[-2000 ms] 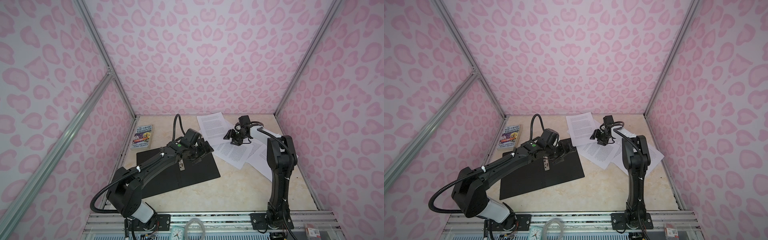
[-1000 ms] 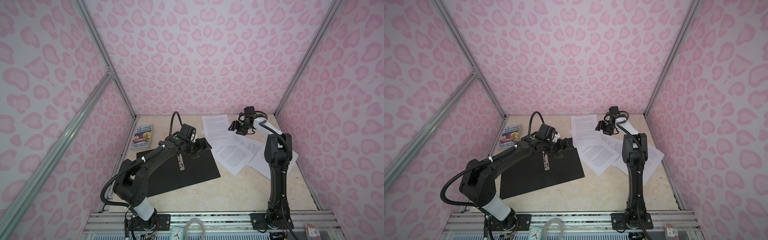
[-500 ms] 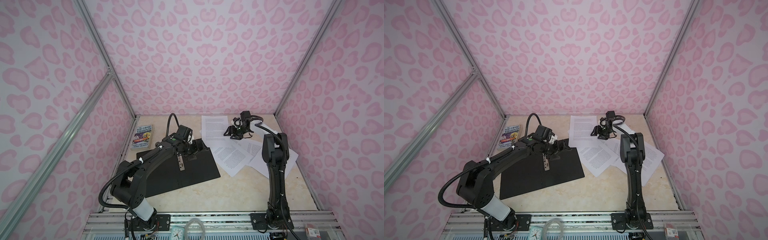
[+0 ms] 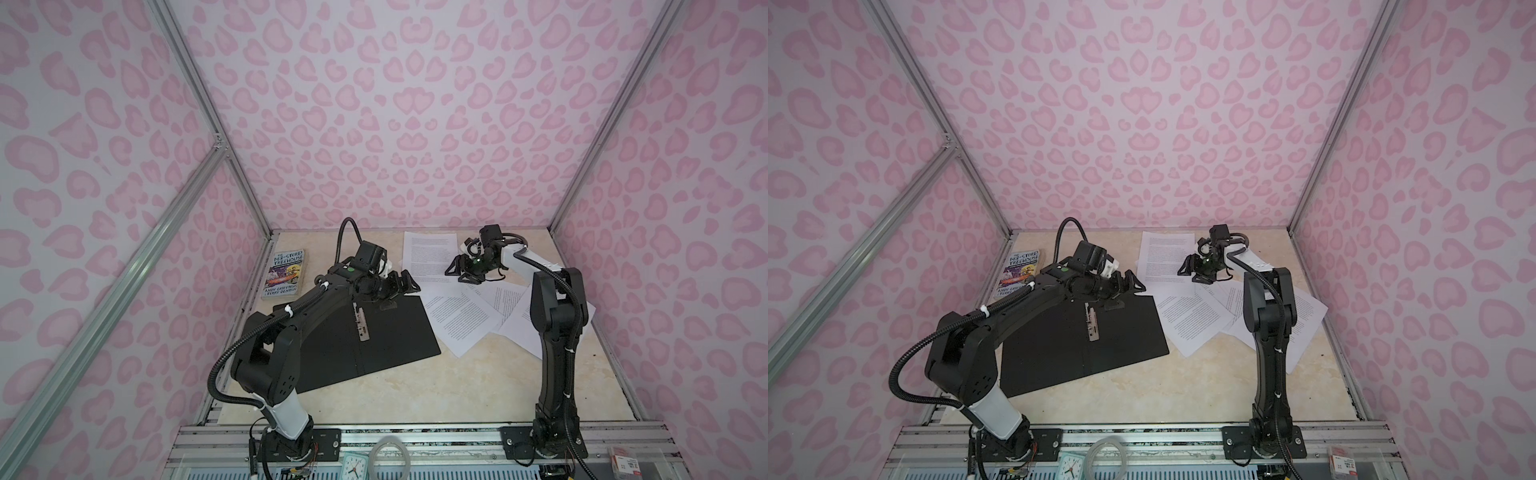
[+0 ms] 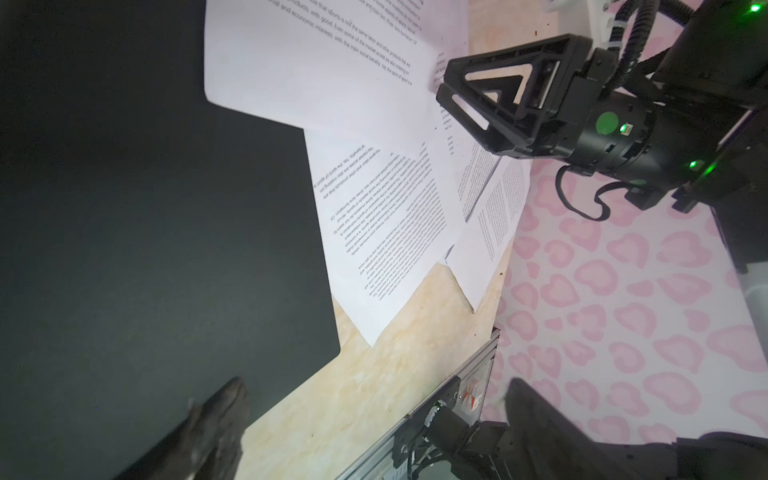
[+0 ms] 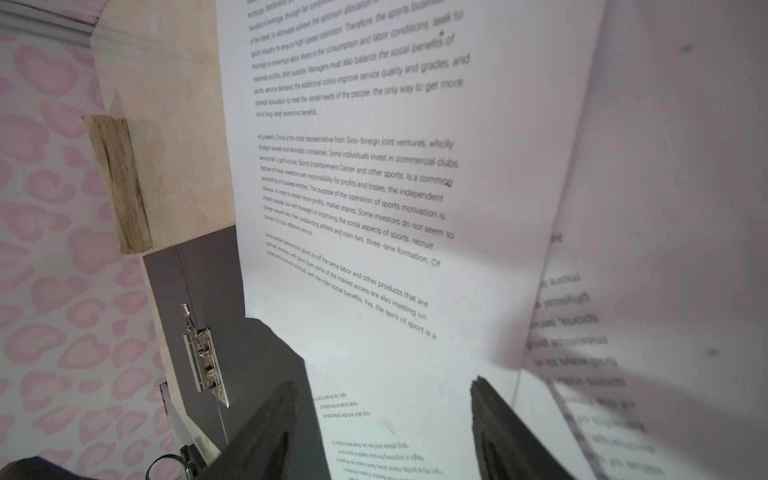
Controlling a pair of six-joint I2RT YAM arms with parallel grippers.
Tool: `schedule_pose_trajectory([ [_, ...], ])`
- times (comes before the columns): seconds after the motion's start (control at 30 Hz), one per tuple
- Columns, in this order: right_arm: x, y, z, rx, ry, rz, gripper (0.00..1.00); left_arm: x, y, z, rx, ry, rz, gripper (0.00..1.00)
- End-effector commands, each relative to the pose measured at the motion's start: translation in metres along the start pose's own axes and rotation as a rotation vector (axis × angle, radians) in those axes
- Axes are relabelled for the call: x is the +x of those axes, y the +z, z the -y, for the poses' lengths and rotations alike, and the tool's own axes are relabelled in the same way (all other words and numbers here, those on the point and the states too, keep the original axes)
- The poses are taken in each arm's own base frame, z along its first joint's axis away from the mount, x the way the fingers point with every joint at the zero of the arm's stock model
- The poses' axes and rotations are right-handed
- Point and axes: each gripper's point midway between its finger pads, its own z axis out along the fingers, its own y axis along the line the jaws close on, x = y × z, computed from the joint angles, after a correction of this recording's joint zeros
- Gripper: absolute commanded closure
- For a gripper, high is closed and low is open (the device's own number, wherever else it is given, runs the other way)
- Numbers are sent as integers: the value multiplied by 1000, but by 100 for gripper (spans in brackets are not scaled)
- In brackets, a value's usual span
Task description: Put the files into the folder
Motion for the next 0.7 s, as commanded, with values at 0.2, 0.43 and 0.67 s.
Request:
schedule_pose_trajectory([
  [0.2,25,22,8,116,3,-110,35,-50,38,13,22,43,52,1],
  [0.43,46,21,-3,103,9,-138,35,-85,76,15,81,28,106,1],
  [0.67,38,0,-17,52,-13,-108,33,-110,112,1,85,-8,111,1],
])
